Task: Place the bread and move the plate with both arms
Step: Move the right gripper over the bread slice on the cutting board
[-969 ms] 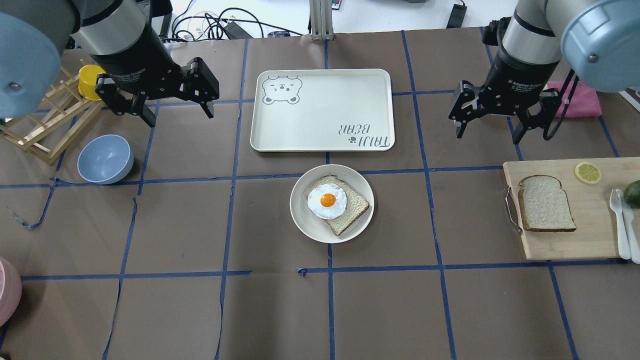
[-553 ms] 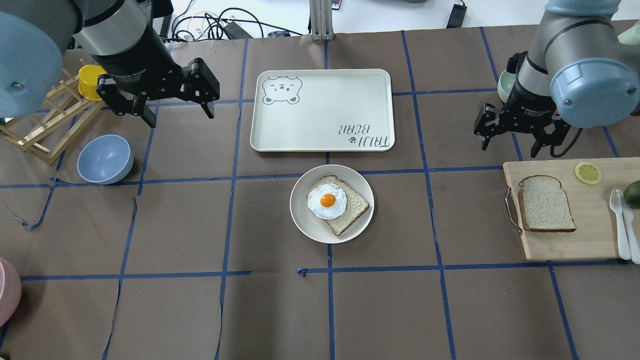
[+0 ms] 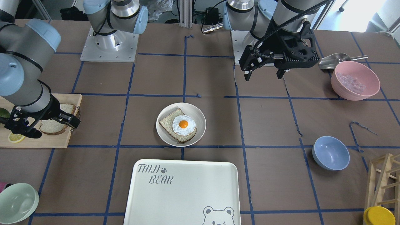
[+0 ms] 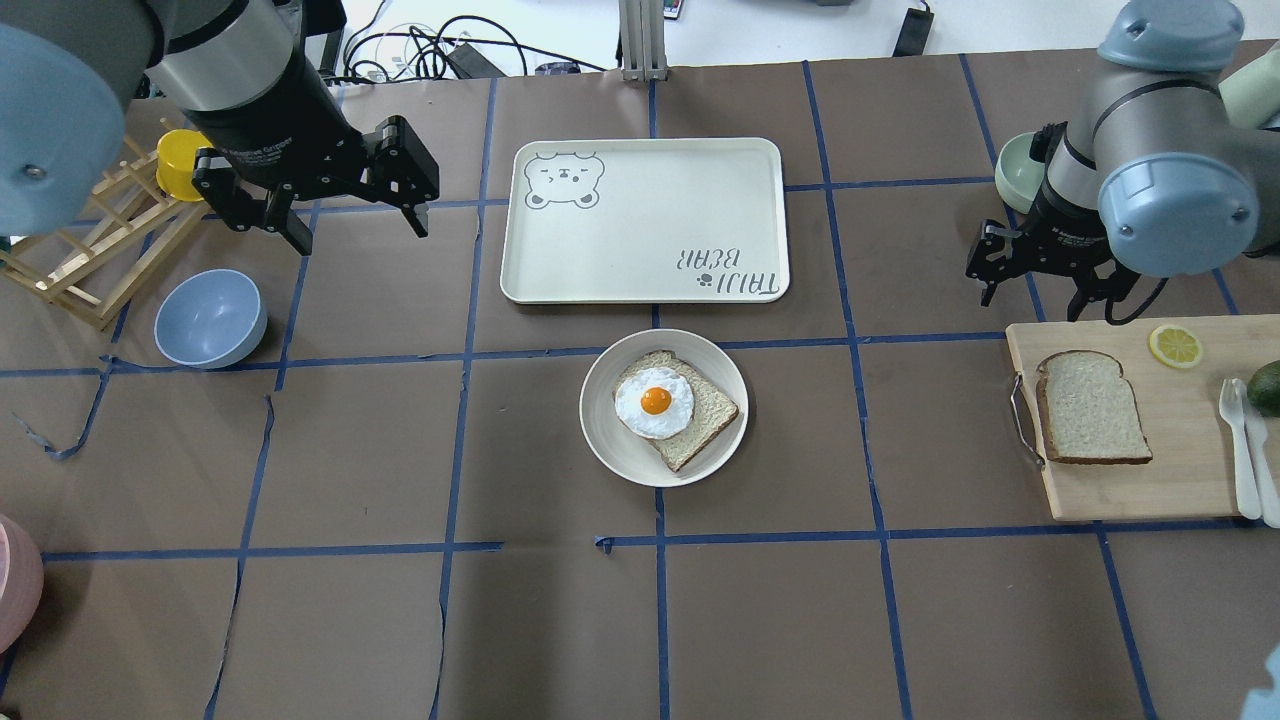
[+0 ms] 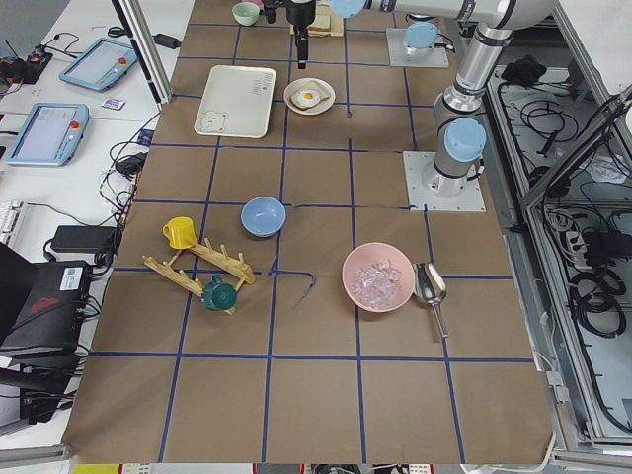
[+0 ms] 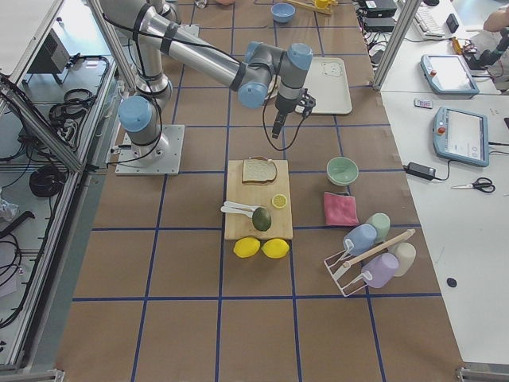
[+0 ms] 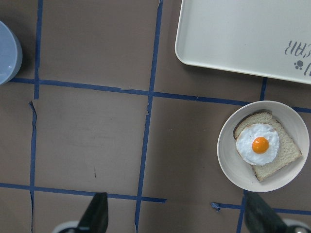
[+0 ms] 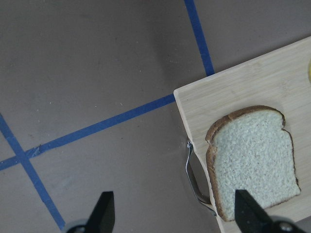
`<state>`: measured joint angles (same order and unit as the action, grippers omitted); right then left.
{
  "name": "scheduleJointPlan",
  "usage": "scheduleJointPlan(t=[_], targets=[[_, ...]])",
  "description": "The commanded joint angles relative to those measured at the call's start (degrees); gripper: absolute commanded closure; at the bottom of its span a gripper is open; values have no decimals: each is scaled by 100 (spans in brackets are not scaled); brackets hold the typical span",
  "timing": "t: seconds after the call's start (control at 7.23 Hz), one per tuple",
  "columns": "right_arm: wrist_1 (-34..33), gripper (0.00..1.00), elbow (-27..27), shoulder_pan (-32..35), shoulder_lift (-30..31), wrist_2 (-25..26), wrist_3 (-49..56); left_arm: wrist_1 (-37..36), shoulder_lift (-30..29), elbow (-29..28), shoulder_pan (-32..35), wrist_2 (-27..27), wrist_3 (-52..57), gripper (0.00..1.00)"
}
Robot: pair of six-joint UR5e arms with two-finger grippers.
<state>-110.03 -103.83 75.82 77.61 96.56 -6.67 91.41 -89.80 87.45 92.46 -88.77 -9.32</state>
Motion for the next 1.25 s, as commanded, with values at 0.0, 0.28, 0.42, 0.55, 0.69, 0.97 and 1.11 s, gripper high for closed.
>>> scheduleJointPlan(t=[0.0,0.28,0.42,0.55,0.69,0.97,1.11], targets=[[-106,17,-41,-145,-315,21,16,0,6,0,0,0,0,0],[-115,26,-41,-435,-562,21,-19,0,15,0,0,0,0,0],[-124,33,-41,-462,-685,143,-2,0,15,0,0,0,0,0],[-115,34,-50,-463,-747,248,33,0,15,9,0,0,0,0],[-124,36,-111,-463,-800,267,25,0,15,9,0,0,0,0],[-203,40,-129,-463,-932,502,7,0,15,0,0,-9,0,0],[-264,42,-138,-463,-1028,574,7,0,15,0,0,-9,0,0]])
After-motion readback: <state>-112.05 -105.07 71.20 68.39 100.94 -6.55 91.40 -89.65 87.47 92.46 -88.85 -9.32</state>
